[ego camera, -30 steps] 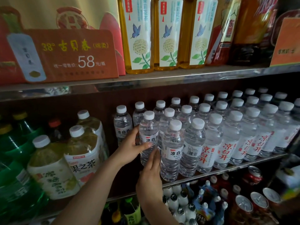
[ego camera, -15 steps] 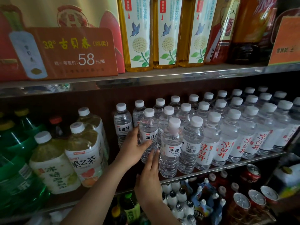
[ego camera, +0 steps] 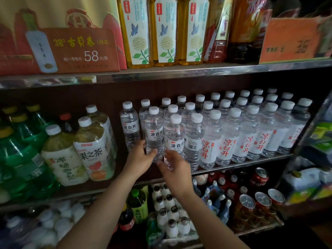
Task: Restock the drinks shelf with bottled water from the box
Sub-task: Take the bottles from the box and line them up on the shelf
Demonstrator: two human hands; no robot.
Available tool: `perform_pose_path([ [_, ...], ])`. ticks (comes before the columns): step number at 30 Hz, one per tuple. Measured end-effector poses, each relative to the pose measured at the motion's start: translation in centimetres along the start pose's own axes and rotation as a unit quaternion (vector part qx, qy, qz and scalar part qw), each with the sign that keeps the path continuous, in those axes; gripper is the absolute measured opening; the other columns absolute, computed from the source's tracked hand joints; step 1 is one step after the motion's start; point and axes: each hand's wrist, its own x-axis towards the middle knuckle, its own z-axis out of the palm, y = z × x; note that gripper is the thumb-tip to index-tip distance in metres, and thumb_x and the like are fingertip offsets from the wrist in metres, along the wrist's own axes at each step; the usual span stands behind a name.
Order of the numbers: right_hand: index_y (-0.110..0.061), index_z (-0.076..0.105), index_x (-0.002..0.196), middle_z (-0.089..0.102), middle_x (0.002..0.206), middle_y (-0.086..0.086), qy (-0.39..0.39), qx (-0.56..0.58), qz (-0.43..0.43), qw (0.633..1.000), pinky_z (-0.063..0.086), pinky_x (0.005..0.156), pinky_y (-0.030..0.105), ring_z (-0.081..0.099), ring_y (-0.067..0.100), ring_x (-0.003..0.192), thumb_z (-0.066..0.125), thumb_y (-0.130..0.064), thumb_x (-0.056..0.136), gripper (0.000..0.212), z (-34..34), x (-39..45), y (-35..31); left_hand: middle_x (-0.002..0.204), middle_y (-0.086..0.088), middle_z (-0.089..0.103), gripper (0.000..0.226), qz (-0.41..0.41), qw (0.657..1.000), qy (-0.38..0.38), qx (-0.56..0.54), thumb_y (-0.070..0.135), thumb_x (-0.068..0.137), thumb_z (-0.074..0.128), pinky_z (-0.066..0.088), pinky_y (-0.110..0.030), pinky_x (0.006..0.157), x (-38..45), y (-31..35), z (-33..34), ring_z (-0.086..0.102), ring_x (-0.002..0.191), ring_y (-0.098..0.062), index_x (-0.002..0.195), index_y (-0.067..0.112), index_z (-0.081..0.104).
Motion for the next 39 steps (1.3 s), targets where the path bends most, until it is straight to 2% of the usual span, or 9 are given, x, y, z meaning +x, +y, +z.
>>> perform_pose_path([
  [4, -0.019, 0.049, 0.135, 0.060, 0.129, -0.004, -0.081, -0.074, -0.028, 0.994, 0.045, 0.096, 0.023, 0.056, 0.012, 0.118, 0.070, -0.036, 0.084, 0.058, -4.7, -0.2, -0.3, 0.123, -0.002, 0.062, 0.040, -0.027, 1.000, 0.005, 0.015, 0.032, 0.090, 0.062, 0.047, -0.030, 0.094, -3.1, 1.1, 0.0, 0.061, 0.108, -0.017, 0.126, 0.014, 0.058],
  [8, -0.023, 0.047, 0.135, 0.059, 0.129, 0.001, -0.172, -0.238, -0.088, 0.952, 0.049, 0.093, 0.031, 0.057, 0.022, 0.115, 0.068, -0.037, 0.083, 0.057, -9.4, -1.9, 0.5, 0.109, 0.000, 0.066, 0.026, -0.017, 0.998, -0.019, 0.058, 0.023, 0.094, 0.055, 0.042, -0.019, 0.076, -8.2, 2.1, 0.8, 0.060, 0.090, -0.010, 0.118, 0.015, 0.062],
  [11, -0.020, 0.049, 0.131, 0.060, 0.122, 0.007, -0.230, -0.301, -0.093, 0.921, 0.050, 0.082, 0.033, 0.058, 0.026, 0.110, 0.069, -0.038, 0.082, 0.056, -12.3, -4.4, 2.5, 0.105, 0.000, 0.067, 0.023, -0.022, 0.996, -0.044, 0.081, 0.023, 0.093, 0.057, 0.044, -0.022, 0.077, -12.3, 1.4, 3.2, 0.063, 0.093, -0.014, 0.114, 0.016, 0.064],
  [22, -0.015, 0.041, 0.139, 0.055, 0.131, 0.008, -0.300, -0.321, 0.080, 0.895, 0.051, 0.088, 0.037, 0.054, 0.027, 0.116, 0.072, -0.036, 0.082, 0.068, -12.1, -12.9, 16.7, 0.115, 0.008, 0.054, 0.049, -0.107, 0.982, -0.151, 0.042, 0.029, 0.086, 0.068, 0.048, -0.026, 0.086, -21.6, -8.4, 15.0, 0.056, 0.110, -0.012, 0.131, 0.020, 0.051],
  [25, -0.013, 0.046, 0.133, 0.059, 0.124, 0.010, -0.267, -0.276, 0.157, 0.910, 0.051, 0.087, 0.035, 0.057, 0.028, 0.110, 0.073, -0.034, 0.081, 0.062, -9.6, -15.9, 21.7, 0.127, 0.002, 0.054, 0.060, -0.140, 0.969, -0.200, 0.031, 0.027, 0.082, 0.072, 0.047, -0.029, 0.093, -23.4, -13.5, 18.5, 0.054, 0.118, -0.018, 0.136, 0.019, 0.046],
  [29, -0.014, 0.047, 0.135, 0.060, 0.126, 0.006, -0.113, -0.166, 0.228, 0.953, 0.047, 0.083, 0.028, 0.059, 0.023, 0.112, 0.068, -0.031, 0.086, 0.055, -4.9, -21.4, 29.6, 0.131, -0.002, 0.053, 0.069, -0.155, 0.962, -0.224, 0.022, 0.023, 0.076, 0.078, 0.046, -0.036, 0.099, -25.9, -21.2, 24.5, 0.053, 0.119, -0.021, 0.136, 0.019, 0.045],
  [33, -0.011, 0.045, 0.135, 0.058, 0.128, 0.008, -0.006, -0.099, 0.259, 0.961, 0.046, 0.091, 0.030, 0.057, 0.024, 0.115, 0.061, -0.016, 0.090, 0.049, 0.2, -27.7, 39.5, 0.127, 0.003, 0.053, 0.072, -0.147, 0.957, -0.251, 0.011, 0.027, 0.073, 0.081, 0.048, -0.031, 0.093, -29.0, -29.2, 32.0, 0.053, 0.114, -0.015, 0.135, 0.022, 0.046],
  [36, -0.009, 0.041, 0.137, 0.054, 0.131, 0.010, 0.011, -0.093, 0.268, 0.959, 0.046, 0.095, 0.034, 0.053, 0.026, 0.120, 0.062, -0.007, 0.087, 0.055, 2.5, -31.9, 46.3, 0.132, -0.002, 0.052, 0.069, -0.142, 0.950, -0.279, -0.013, 0.019, 0.075, 0.078, 0.048, -0.032, 0.095, -31.3, -34.2, 37.5, 0.056, 0.111, -0.015, 0.136, 0.018, 0.046],
  [39, -0.011, 0.029, 0.145, 0.047, 0.134, 0.002, -0.030, -0.043, 0.305, 0.951, 0.040, 0.091, 0.018, 0.047, 0.016, 0.123, 0.068, -0.013, 0.087, 0.070, 3.5, -34.9, 51.5, 0.132, 0.000, 0.053, 0.074, -0.132, 0.947, -0.293, -0.022, 0.016, 0.073, 0.079, 0.045, -0.038, 0.102, -32.7, -37.3, 41.9, 0.054, 0.118, -0.016, 0.138, 0.020, 0.044],
])
